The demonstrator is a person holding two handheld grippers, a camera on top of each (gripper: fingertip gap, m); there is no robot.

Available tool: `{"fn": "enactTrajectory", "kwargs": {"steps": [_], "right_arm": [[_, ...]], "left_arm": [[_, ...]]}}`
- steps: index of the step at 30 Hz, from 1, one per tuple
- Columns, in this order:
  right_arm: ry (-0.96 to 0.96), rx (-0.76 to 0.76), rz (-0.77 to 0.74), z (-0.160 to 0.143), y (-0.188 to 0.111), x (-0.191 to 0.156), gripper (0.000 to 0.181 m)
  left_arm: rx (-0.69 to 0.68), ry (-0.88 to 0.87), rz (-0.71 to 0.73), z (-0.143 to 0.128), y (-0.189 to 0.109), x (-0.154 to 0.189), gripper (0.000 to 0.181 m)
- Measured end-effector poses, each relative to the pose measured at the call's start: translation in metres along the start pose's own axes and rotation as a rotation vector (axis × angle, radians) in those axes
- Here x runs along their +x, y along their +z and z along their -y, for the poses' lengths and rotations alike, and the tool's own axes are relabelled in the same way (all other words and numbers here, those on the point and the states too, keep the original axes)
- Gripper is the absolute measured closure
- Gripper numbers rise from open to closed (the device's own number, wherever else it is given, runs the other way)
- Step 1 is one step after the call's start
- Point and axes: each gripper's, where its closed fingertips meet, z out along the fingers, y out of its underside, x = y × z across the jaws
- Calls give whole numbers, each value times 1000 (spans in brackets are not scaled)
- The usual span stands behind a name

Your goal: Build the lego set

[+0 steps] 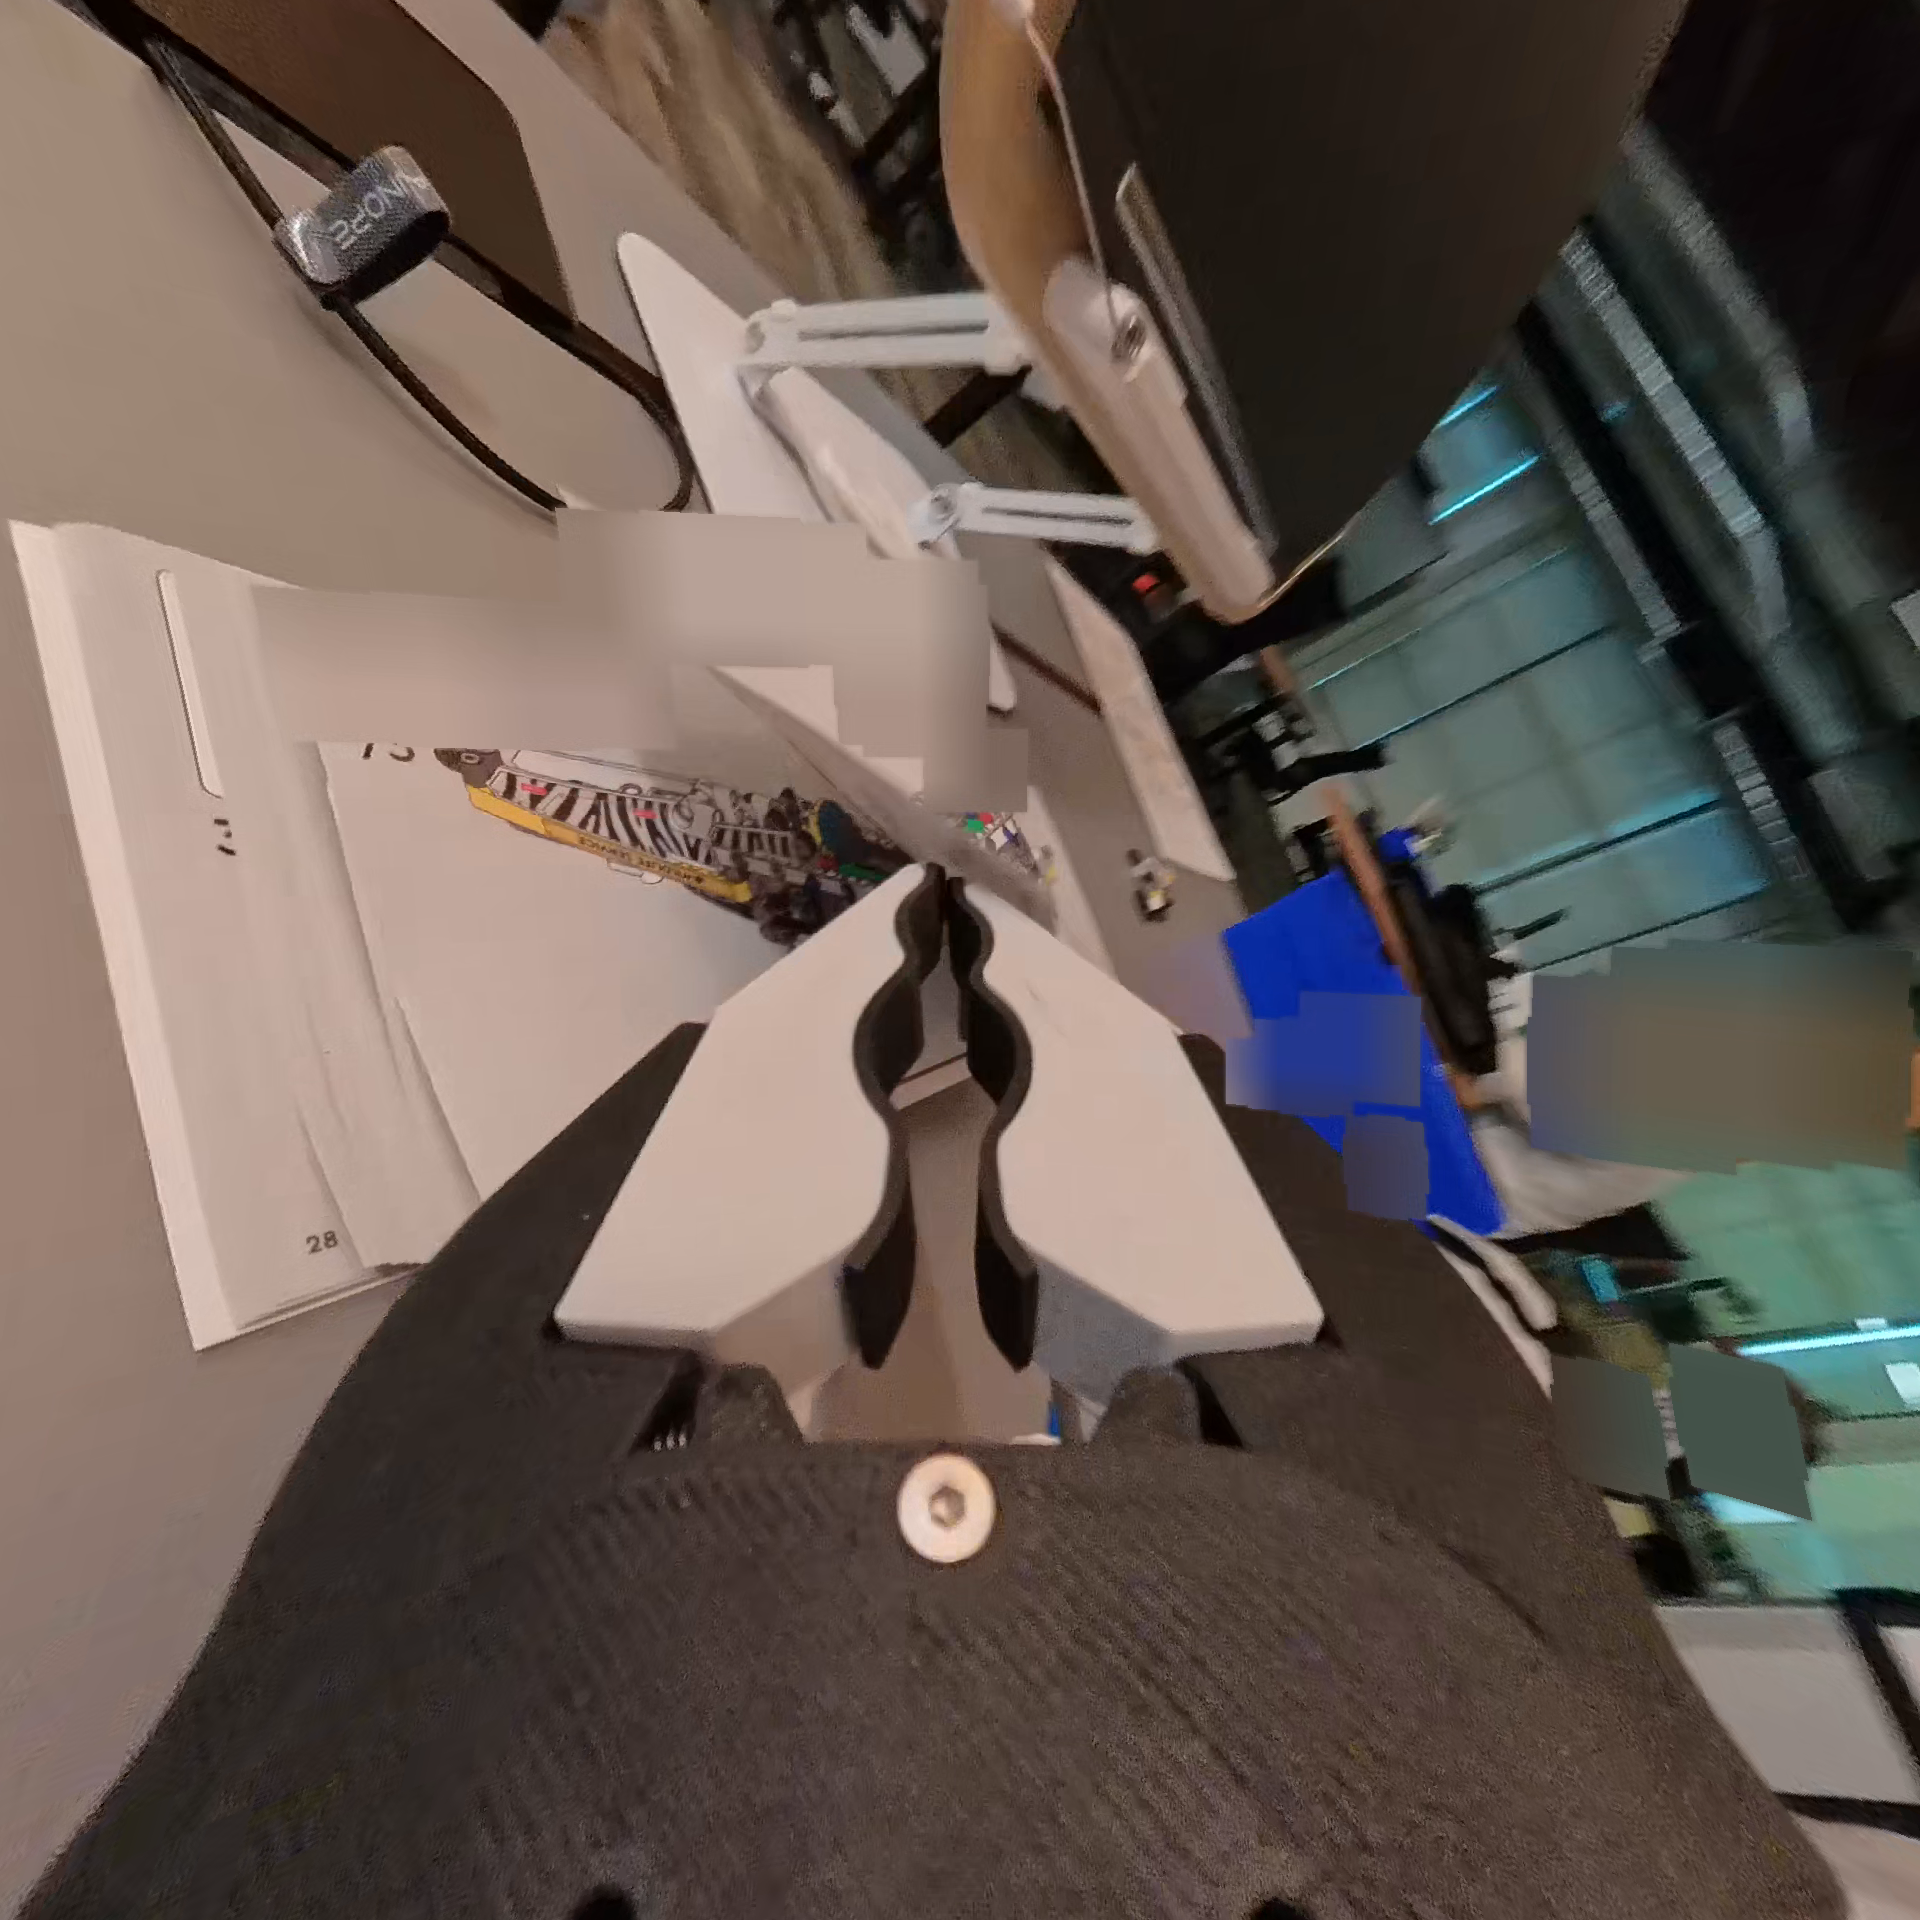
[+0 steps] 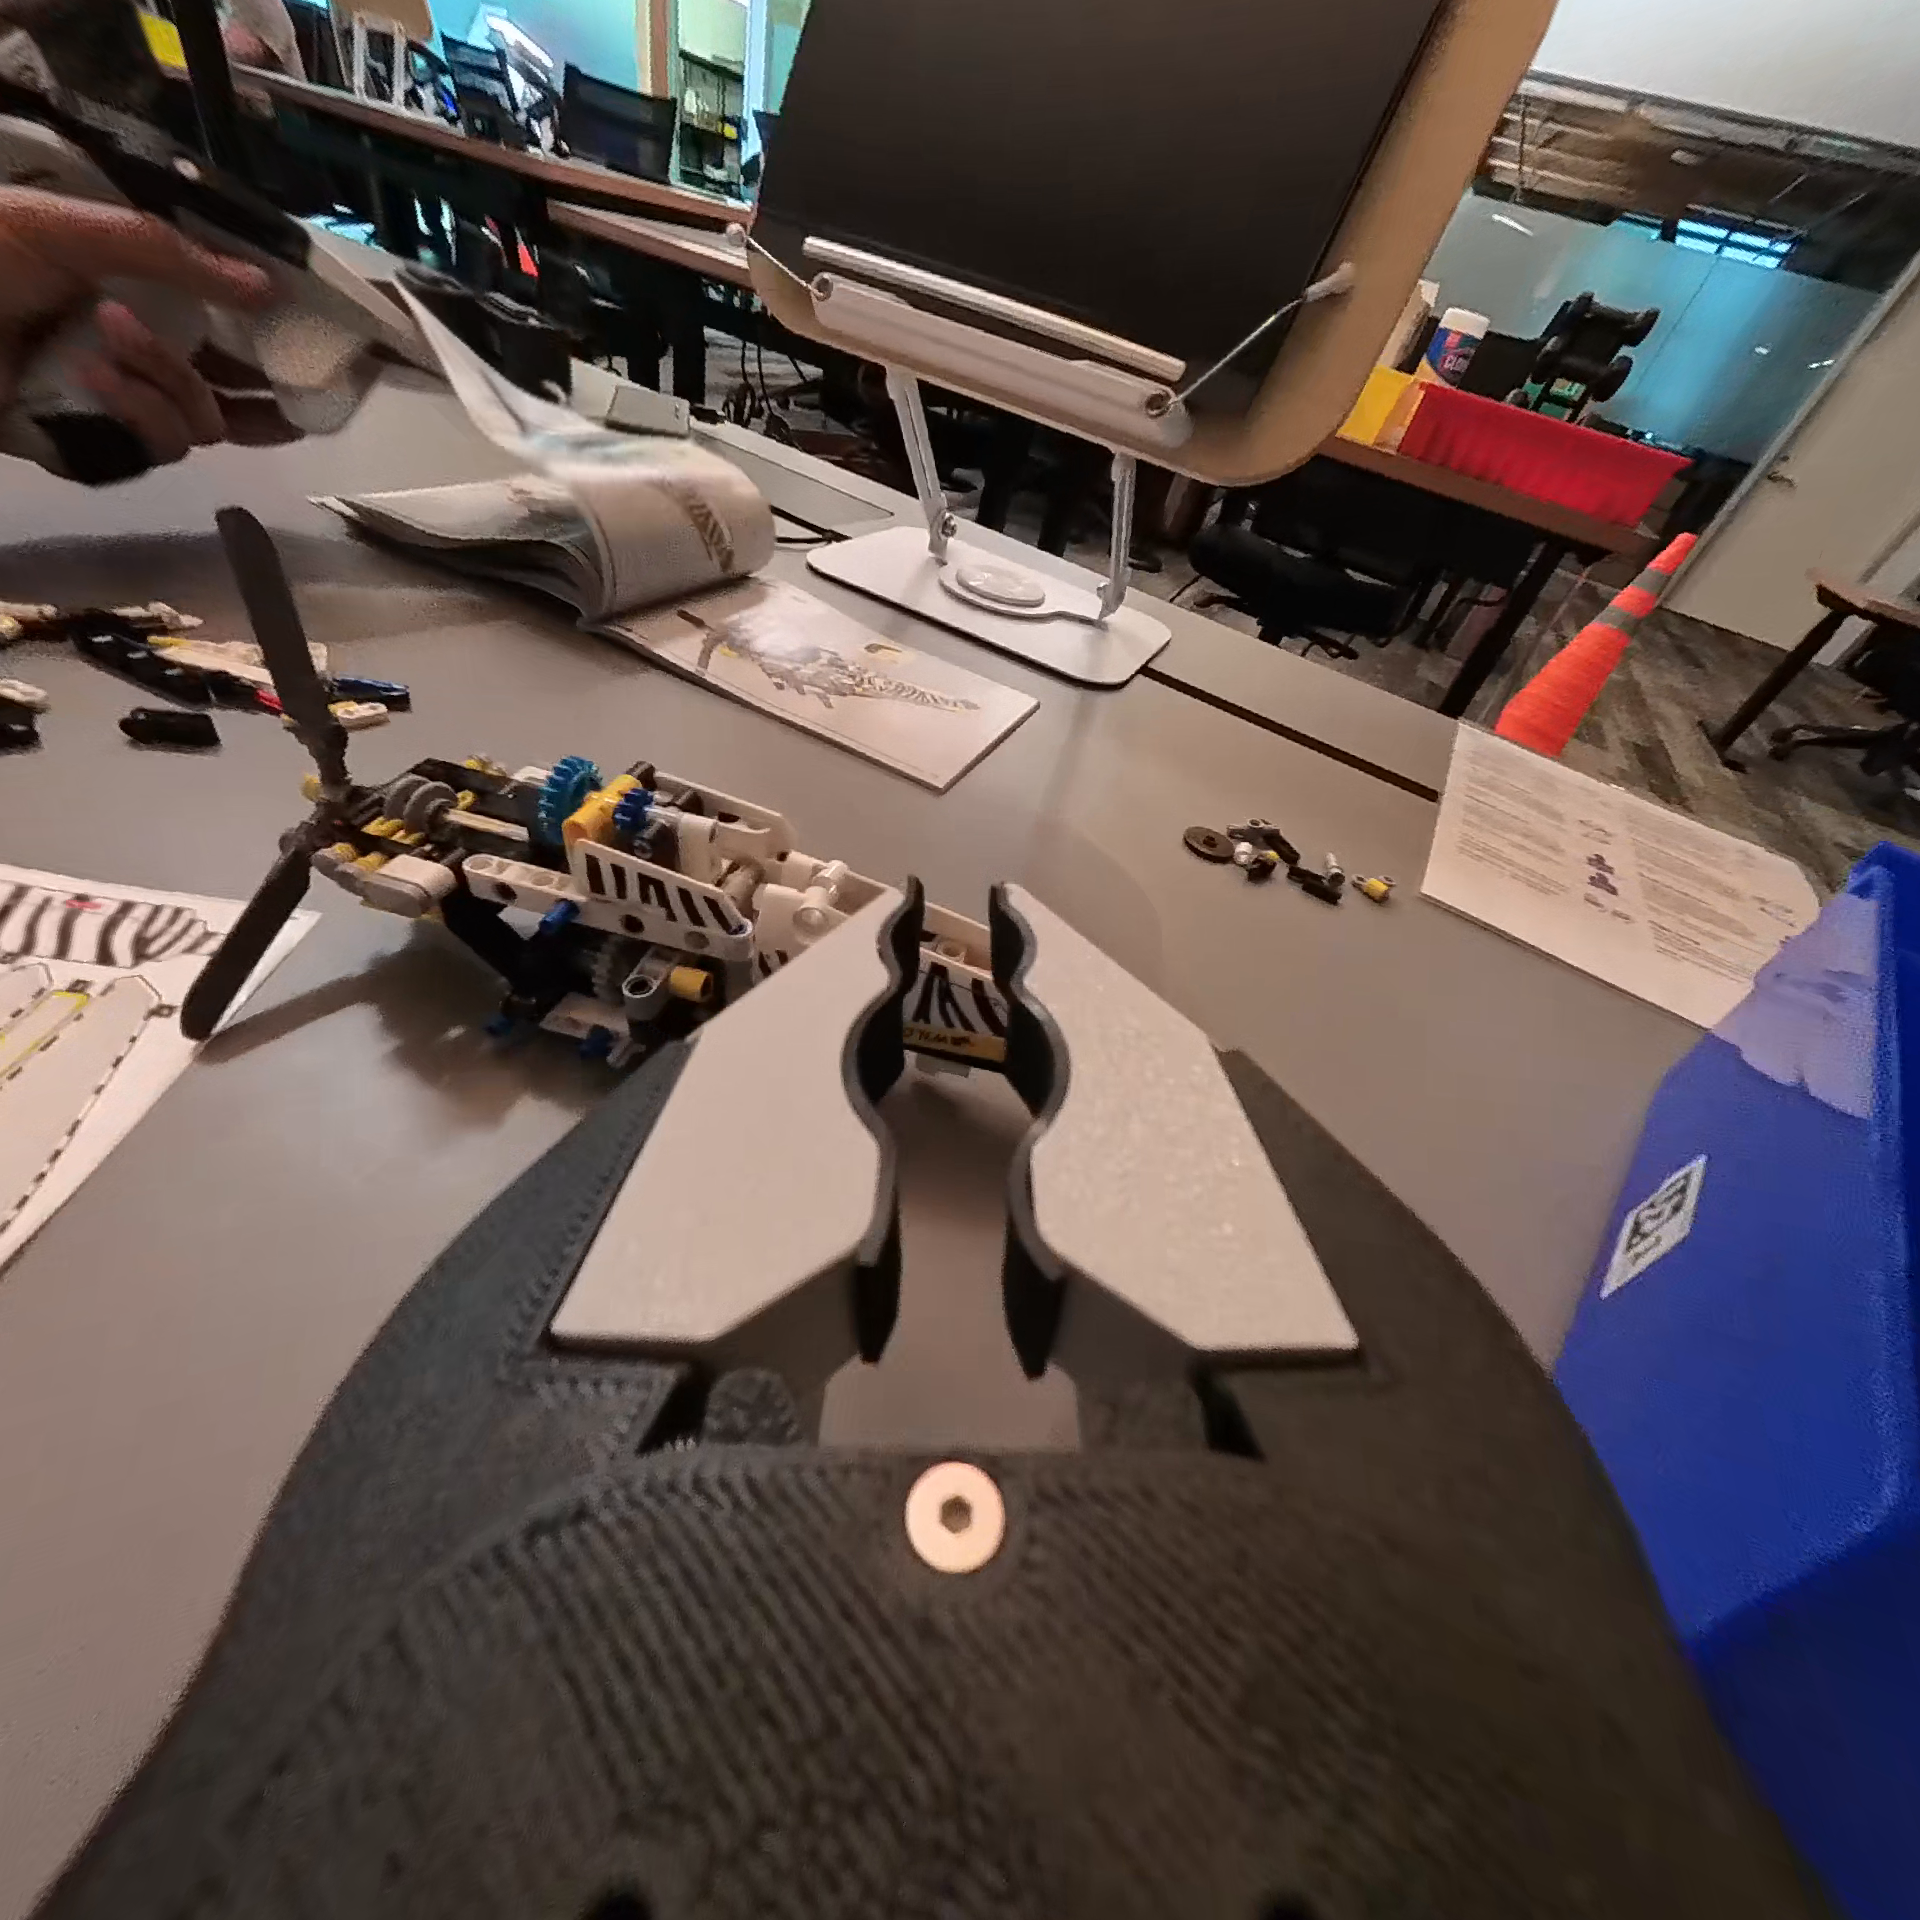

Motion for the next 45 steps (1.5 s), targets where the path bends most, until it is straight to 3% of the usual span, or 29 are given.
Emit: {"fn": "enactTrajectory", "kwargs": {"steps": [5,9,11,14,18,29,38,45], "right_arm": [[-15,-21,-14,-3,2,0,171],[-27,-19,-11,-2,2,-1,171],[-35,-16,-8,-2,1,-2,171],[-49,-11,-5,-1,1,-4,171],[-70,-3,-5,0,0,-7,172],[-81,-7,-2,-1,1,-9,172],[-94,-15,-1,-2,1,-10,172],[-103,-20,-2,-2,2,-11,172]], "left_arm": [[47,-61,-8,9,-9,-11,181],[-13,-6,-9,-3,-2,-6,158],[-48,11,5,-12,5,-8,155],[-56,16,36,-18,10,-13,157],[-14,-8,51,-12,7,-21,181],[123,-30,-111,12,-7,-7,181],[54,347,-103,-7,9,33,181],[-9,448,-150,-30,22,56,181]]}}
